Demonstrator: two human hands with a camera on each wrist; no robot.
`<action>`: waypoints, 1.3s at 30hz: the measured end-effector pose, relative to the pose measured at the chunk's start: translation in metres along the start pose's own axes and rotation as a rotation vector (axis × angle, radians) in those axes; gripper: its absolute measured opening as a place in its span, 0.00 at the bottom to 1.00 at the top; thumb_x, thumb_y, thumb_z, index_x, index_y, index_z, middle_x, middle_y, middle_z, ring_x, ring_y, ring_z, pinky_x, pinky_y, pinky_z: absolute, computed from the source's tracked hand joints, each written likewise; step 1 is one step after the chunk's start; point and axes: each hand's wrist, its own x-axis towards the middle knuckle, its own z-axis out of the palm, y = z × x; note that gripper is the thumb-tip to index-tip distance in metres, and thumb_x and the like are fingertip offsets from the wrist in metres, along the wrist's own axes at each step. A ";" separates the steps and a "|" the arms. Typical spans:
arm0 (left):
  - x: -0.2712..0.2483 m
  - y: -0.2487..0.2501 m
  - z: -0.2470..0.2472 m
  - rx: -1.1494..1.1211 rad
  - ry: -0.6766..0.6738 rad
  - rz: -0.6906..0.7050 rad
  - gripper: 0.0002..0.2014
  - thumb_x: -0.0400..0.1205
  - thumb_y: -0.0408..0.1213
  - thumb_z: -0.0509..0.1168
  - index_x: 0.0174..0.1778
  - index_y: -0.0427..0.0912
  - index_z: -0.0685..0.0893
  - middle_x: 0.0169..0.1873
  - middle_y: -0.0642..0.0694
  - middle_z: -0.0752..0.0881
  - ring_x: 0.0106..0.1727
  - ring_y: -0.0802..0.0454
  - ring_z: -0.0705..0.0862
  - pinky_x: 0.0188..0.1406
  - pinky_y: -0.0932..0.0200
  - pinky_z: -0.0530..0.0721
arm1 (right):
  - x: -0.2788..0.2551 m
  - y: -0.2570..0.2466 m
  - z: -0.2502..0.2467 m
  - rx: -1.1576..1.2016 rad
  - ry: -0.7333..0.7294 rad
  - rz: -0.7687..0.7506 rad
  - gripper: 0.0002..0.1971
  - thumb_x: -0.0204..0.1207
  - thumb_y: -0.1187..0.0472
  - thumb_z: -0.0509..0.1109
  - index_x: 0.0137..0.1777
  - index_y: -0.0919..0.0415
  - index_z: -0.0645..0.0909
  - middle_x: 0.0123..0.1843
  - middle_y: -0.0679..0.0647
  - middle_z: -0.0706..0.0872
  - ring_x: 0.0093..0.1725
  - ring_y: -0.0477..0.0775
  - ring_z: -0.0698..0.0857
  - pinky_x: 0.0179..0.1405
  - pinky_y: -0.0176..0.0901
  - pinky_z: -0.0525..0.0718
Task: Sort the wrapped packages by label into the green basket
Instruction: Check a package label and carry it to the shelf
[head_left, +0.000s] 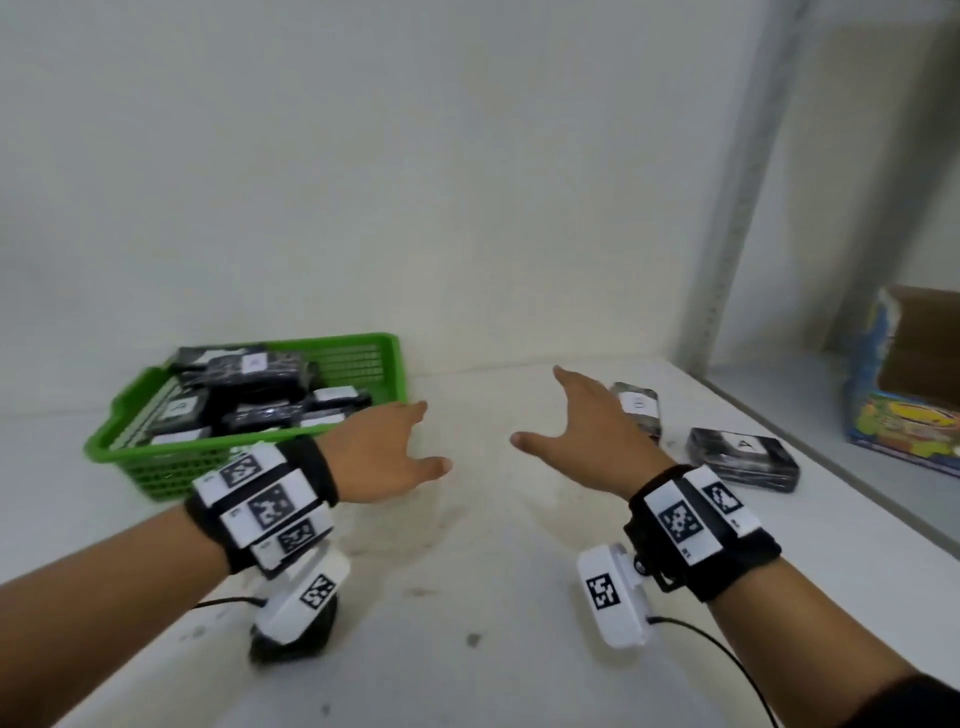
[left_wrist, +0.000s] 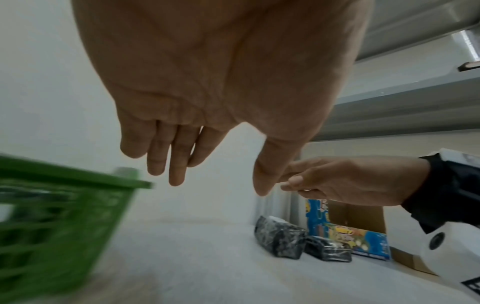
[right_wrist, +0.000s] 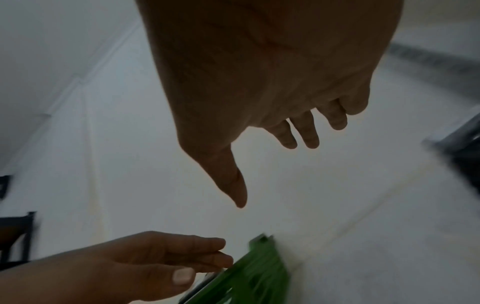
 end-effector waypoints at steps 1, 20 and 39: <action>-0.012 -0.018 -0.001 -0.009 0.012 -0.005 0.42 0.79 0.67 0.62 0.85 0.46 0.64 0.81 0.48 0.72 0.83 0.47 0.70 0.81 0.55 0.68 | -0.002 -0.014 0.010 -0.005 -0.033 -0.045 0.53 0.78 0.35 0.73 0.93 0.55 0.47 0.94 0.52 0.52 0.93 0.58 0.49 0.91 0.60 0.54; -0.112 -0.114 0.033 -0.045 -0.284 -0.015 0.47 0.71 0.68 0.73 0.82 0.48 0.67 0.75 0.52 0.76 0.73 0.51 0.77 0.74 0.54 0.75 | -0.040 -0.128 0.135 -0.125 -0.514 -0.373 0.48 0.76 0.39 0.78 0.91 0.56 0.61 0.91 0.52 0.63 0.90 0.53 0.60 0.88 0.48 0.62; -0.085 -0.147 0.030 -0.592 0.153 -0.085 0.20 0.72 0.40 0.82 0.59 0.51 0.88 0.47 0.55 0.93 0.49 0.59 0.91 0.55 0.59 0.88 | -0.007 -0.132 0.149 0.371 -0.263 -0.292 0.20 0.73 0.58 0.84 0.65 0.52 0.87 0.54 0.47 0.92 0.49 0.45 0.92 0.44 0.27 0.85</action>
